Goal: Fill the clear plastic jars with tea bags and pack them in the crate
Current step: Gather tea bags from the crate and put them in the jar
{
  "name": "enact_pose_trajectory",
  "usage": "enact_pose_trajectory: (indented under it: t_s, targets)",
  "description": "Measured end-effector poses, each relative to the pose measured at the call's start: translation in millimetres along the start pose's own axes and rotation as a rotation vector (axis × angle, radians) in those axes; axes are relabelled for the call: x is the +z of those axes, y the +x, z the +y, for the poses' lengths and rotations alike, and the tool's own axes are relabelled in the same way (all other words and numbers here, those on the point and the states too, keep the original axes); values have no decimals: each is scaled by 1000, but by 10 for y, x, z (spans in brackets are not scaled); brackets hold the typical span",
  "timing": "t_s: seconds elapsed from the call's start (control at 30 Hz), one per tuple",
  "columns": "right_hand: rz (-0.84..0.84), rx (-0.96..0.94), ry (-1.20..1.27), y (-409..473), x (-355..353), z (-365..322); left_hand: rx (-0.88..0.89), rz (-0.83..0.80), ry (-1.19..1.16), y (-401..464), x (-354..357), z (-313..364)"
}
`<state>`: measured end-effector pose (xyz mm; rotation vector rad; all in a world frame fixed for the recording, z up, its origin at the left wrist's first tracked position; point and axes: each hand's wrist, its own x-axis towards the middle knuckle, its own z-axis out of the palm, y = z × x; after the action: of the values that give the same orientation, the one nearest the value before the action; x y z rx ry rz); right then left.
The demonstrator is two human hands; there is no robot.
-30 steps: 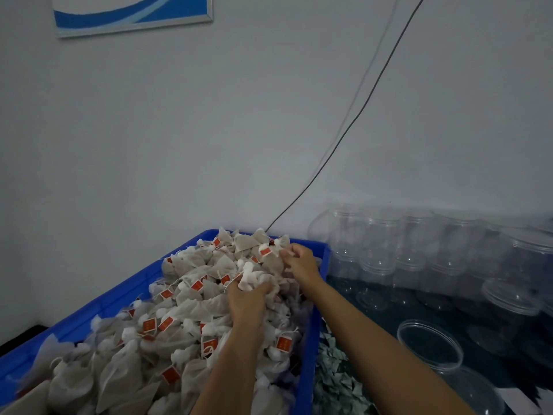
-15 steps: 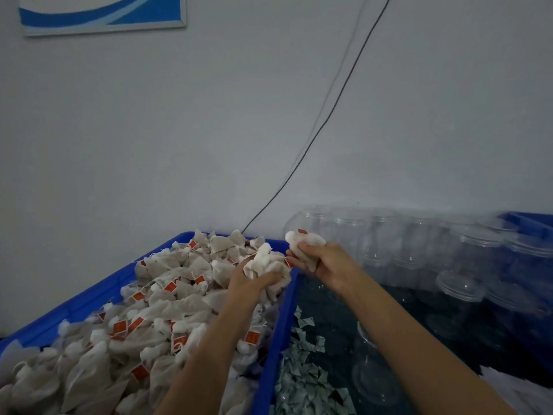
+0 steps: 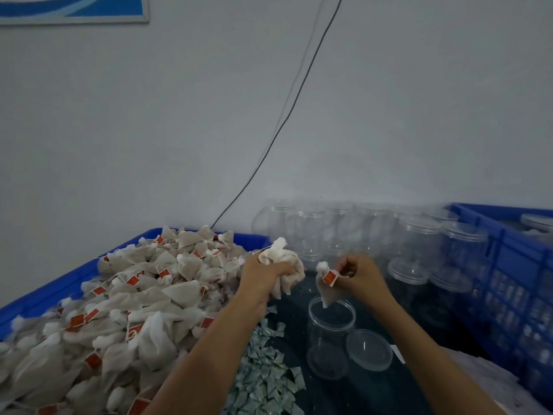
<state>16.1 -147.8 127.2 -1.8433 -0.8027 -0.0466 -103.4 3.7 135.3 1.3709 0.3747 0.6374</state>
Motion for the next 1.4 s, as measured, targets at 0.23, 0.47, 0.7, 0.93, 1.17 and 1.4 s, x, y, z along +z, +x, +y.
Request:
enact_pose_trajectory:
  t_s: [0.23, 0.47, 0.7, 0.93, 1.17, 1.4]
  targets:
    - [-64, 24, 65, -55, -23, 189, -234, -9, -198, -33, 316, -297]
    - [-316, 42, 368, -65, -111, 131, -205, -271, -213, 54, 398, -427]
    - [-13, 63, 372, 28, -185, 317, -112, -285, -285, 165, 435, -571]
    - [63, 1, 83, 29, -215, 366, -44, -164, -297, 292, 373, -645]
    - [-83, -62, -54, -43, -123, 371, 13, -193, -211, 343, 423, -762]
    - [-50, -7, 236, -11, 16, 387, 121, -343, -125, 399, 433, -768]
